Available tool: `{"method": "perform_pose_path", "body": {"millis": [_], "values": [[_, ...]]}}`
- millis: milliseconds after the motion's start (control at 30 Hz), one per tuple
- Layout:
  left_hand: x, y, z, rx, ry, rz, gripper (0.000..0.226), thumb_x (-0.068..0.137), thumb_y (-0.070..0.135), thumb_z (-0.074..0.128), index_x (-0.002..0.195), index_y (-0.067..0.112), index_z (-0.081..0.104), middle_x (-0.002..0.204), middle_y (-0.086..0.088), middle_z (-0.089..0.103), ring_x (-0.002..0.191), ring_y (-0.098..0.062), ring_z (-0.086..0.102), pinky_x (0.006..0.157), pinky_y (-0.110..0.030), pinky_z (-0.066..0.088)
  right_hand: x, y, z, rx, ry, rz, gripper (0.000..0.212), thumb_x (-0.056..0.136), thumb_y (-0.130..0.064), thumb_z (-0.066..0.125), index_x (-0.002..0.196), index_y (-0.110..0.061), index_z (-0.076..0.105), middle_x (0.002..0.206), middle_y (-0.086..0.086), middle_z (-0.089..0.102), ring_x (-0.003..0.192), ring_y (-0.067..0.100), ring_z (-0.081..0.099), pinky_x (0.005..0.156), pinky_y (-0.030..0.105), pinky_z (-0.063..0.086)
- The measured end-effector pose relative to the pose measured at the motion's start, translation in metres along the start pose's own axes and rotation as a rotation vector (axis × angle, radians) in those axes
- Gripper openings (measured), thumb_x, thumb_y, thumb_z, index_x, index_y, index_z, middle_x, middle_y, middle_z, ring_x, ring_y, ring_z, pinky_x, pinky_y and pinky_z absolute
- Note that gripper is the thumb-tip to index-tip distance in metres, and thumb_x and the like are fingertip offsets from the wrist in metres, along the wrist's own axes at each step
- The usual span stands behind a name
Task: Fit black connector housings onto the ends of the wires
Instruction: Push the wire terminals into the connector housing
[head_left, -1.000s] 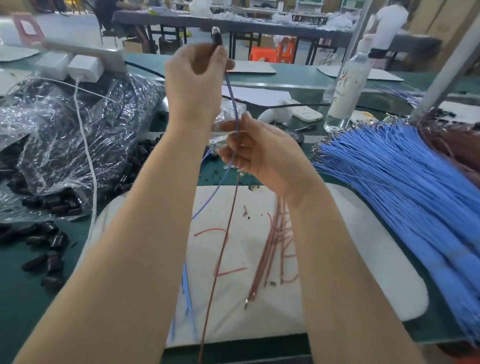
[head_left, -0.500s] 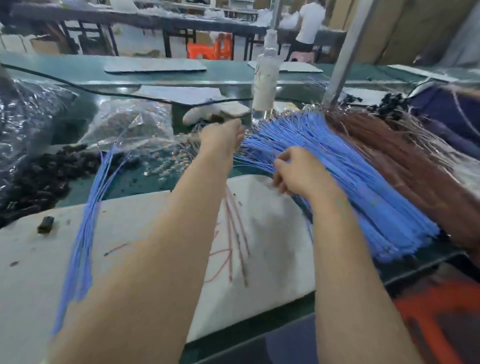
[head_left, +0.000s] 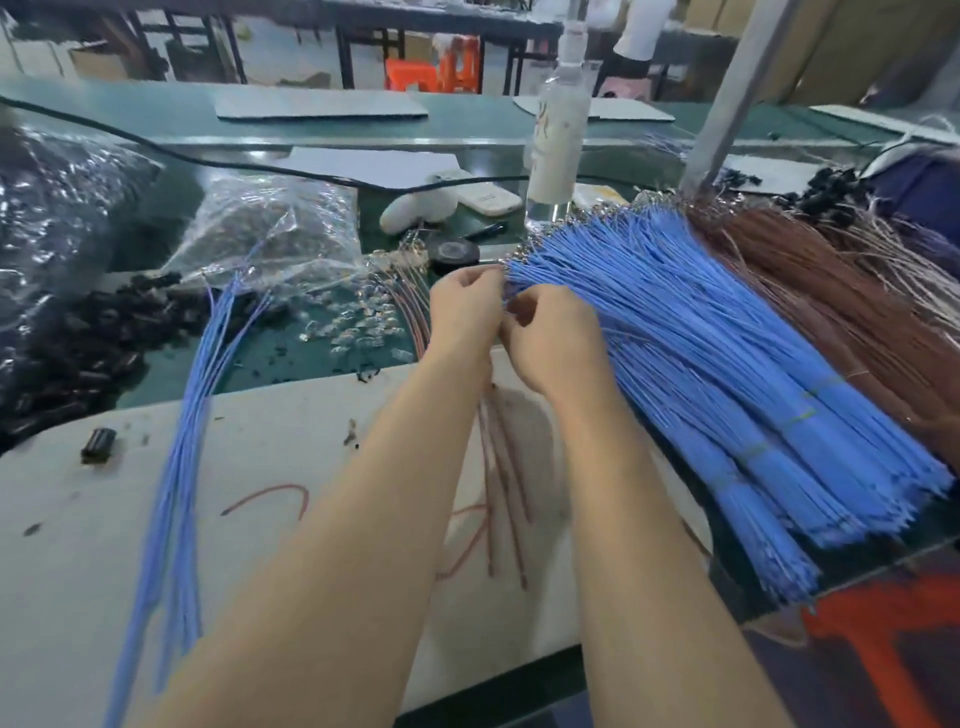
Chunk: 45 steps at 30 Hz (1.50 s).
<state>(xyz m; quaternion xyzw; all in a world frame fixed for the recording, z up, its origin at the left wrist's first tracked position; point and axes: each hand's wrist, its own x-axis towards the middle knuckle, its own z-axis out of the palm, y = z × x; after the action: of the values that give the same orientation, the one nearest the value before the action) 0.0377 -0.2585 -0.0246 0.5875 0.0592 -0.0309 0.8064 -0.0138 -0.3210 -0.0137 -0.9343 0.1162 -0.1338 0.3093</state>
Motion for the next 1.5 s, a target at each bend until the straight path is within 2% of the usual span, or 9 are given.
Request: {"method": "perform_pose_path", "body": {"millis": [200, 400, 600, 767, 867, 1067, 1233, 1333, 1500], "values": [[-0.003, 0.041, -0.077, 0.048, 0.182, 0.138, 0.019, 0.088, 0.006, 0.049, 0.086, 0.018, 0.062, 0.076, 0.001, 0.058, 0.059, -0.01, 0.051, 0.049, -0.019, 0.041, -0.013, -0.067, 0.037, 0.117, -0.195, -0.164, 0.017, 0.088, -0.022, 0.061, 0.101, -0.014, 0.068, 0.105, 0.011, 0.069, 0.102, 0.03, 0.061, 0.079, 0.031, 0.044], [-0.014, 0.064, -0.173, 0.022, 0.416, 0.218, 0.021, 0.087, 0.003, 0.046, 0.082, 0.018, 0.06, 0.079, -0.002, 0.056, 0.072, -0.014, 0.05, 0.06, -0.022, 0.042, -0.032, -0.127, 0.089, 0.135, -0.429, -0.31, 0.024, 0.09, -0.023, 0.062, 0.11, -0.012, 0.068, 0.112, 0.01, 0.068, 0.107, 0.027, 0.06, 0.089, 0.032, 0.045], [-0.026, 0.081, -0.233, -0.083, 0.554, 0.246, 0.024, 0.091, 0.002, 0.044, 0.079, 0.018, 0.058, 0.072, 0.002, 0.055, 0.061, -0.004, 0.051, 0.059, -0.017, 0.043, -0.046, -0.165, 0.142, 0.076, -0.412, -0.413, 0.044, 0.092, -0.007, 0.048, 0.135, -0.017, 0.048, 0.134, 0.011, 0.049, 0.123, 0.03, 0.045, 0.102, 0.038, 0.038], [-0.031, 0.094, -0.262, -0.178, 0.628, 0.283, 0.024, 0.091, 0.0, 0.041, 0.083, 0.016, 0.056, 0.072, 0.002, 0.054, 0.062, -0.007, 0.049, 0.06, -0.018, 0.042, -0.05, -0.182, 0.169, -0.062, -0.236, -0.445, 0.046, 0.095, -0.016, 0.045, 0.14, -0.022, 0.038, 0.137, 0.008, 0.047, 0.122, 0.033, 0.041, 0.098, 0.045, 0.035], [-0.031, 0.103, -0.269, -0.232, 0.658, 0.272, 0.023, 0.091, 0.0, 0.042, 0.084, 0.015, 0.057, 0.071, 0.002, 0.055, 0.058, -0.005, 0.049, 0.057, -0.017, 0.043, -0.049, -0.193, 0.177, -0.038, -0.255, -0.503, 0.05, 0.094, -0.011, 0.041, 0.14, -0.027, 0.041, 0.14, 0.005, 0.046, 0.121, 0.032, 0.041, 0.096, 0.042, 0.036], [-0.03, 0.106, -0.265, -0.221, 0.649, 0.254, 0.02, 0.092, 0.001, 0.042, 0.088, 0.015, 0.056, 0.072, 0.003, 0.05, 0.055, -0.005, 0.044, 0.053, -0.017, 0.038, -0.044, -0.203, 0.185, -0.102, -0.348, -0.506, 0.048, 0.093, -0.009, 0.039, 0.137, -0.026, 0.05, 0.143, 0.001, 0.043, 0.125, 0.032, 0.033, 0.098, 0.041, 0.032], [-0.029, 0.098, -0.252, 0.02, 0.628, 0.288, 0.022, 0.09, 0.002, 0.045, 0.104, 0.011, 0.059, 0.082, 0.003, 0.055, 0.065, -0.006, 0.047, 0.061, -0.016, 0.042, -0.037, -0.195, 0.169, 0.217, -0.251, -0.415, 0.027, 0.093, -0.008, 0.044, 0.116, -0.01, 0.06, 0.118, 0.011, 0.057, 0.11, 0.027, 0.05, 0.092, 0.031, 0.039], [-0.028, 0.092, -0.243, 0.33, 0.452, 0.298, 0.024, 0.091, 0.004, 0.051, 0.11, 0.014, 0.061, 0.096, 0.001, 0.064, 0.078, -0.009, 0.058, 0.072, -0.02, 0.05, -0.024, -0.179, 0.144, 0.416, -0.248, -0.364, 0.009, 0.093, -0.01, 0.051, 0.101, -0.012, 0.053, 0.095, 0.004, 0.062, 0.093, 0.022, 0.057, 0.077, 0.026, 0.04], [-0.034, 0.083, -0.227, 0.53, 0.066, 0.238, 0.015, 0.088, 0.003, 0.061, 0.098, 0.012, 0.067, 0.09, -0.01, 0.073, 0.082, -0.015, 0.069, 0.079, -0.021, 0.053, -0.008, -0.154, 0.109, 0.458, -0.355, -0.347, 0.012, 0.092, -0.024, 0.061, 0.09, -0.014, 0.055, 0.093, 0.016, 0.068, 0.088, 0.031, 0.066, 0.083, 0.048, 0.054]]}}
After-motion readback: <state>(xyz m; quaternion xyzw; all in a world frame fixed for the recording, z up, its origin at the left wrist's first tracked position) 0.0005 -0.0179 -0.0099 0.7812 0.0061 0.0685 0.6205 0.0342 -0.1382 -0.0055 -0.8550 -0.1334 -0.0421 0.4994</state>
